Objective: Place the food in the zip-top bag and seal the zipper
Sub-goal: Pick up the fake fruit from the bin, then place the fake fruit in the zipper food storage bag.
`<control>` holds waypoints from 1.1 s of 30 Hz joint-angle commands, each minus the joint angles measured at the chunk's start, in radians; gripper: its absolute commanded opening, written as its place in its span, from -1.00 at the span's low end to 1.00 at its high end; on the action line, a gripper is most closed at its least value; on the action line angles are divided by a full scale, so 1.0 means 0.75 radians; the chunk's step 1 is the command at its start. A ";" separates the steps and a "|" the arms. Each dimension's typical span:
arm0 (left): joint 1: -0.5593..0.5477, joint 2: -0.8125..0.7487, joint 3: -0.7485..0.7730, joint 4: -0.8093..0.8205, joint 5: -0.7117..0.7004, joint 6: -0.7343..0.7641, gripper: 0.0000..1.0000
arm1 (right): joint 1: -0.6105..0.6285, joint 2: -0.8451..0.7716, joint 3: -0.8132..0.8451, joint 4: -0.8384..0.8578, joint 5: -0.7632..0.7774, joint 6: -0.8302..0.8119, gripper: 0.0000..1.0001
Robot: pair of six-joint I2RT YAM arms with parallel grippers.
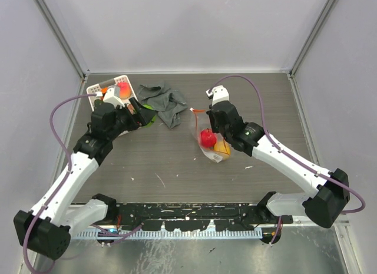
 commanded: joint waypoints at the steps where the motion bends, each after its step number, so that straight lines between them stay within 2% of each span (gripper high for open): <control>1: -0.084 -0.113 -0.014 0.097 0.054 0.067 -0.08 | 0.022 -0.015 0.080 0.028 -0.088 0.074 -0.99; 10: -0.320 -0.177 -0.029 0.254 0.111 0.142 -0.09 | 0.062 -0.007 0.090 0.042 -0.163 0.112 -0.99; 22: -0.711 -0.093 -0.022 0.535 0.097 0.464 -0.10 | 0.096 0.000 0.085 0.054 -0.218 0.117 -0.99; 33: -0.786 0.041 -0.061 0.723 0.183 0.633 -0.10 | 0.103 -0.010 0.071 0.075 -0.281 0.118 -0.99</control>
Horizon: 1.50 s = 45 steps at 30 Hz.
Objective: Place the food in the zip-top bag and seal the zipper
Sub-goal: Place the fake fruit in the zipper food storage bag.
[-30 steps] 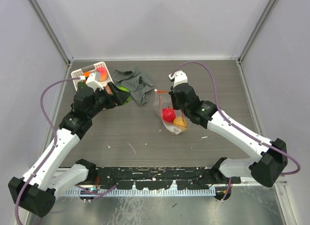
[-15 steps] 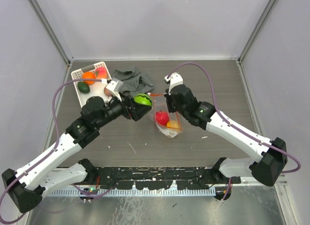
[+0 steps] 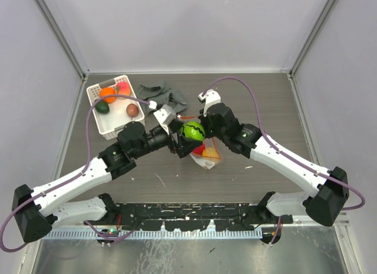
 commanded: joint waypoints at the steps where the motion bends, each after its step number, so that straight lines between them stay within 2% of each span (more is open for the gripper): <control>1: -0.012 0.014 -0.011 0.184 0.041 0.099 -0.10 | 0.011 -0.020 0.047 0.075 -0.034 0.015 -0.99; 16: -0.014 0.022 -0.182 0.167 -0.110 0.131 -0.07 | 0.010 -0.041 0.033 0.107 -0.055 -0.002 -0.99; 20: -0.013 0.013 -0.177 0.108 -0.163 0.157 -0.06 | 0.010 -0.048 0.029 0.107 -0.055 -0.005 -0.99; 29: -0.013 0.065 -0.090 0.014 -0.259 0.174 0.01 | 0.010 -0.030 0.023 0.129 -0.199 0.006 -0.99; 36: -0.014 0.126 -0.015 -0.147 -0.365 0.139 0.20 | 0.010 -0.047 0.010 0.145 -0.217 0.010 -0.99; 45: -0.015 0.059 -0.009 -0.213 -0.397 0.109 0.73 | 0.011 -0.055 -0.011 0.165 -0.172 0.018 -0.99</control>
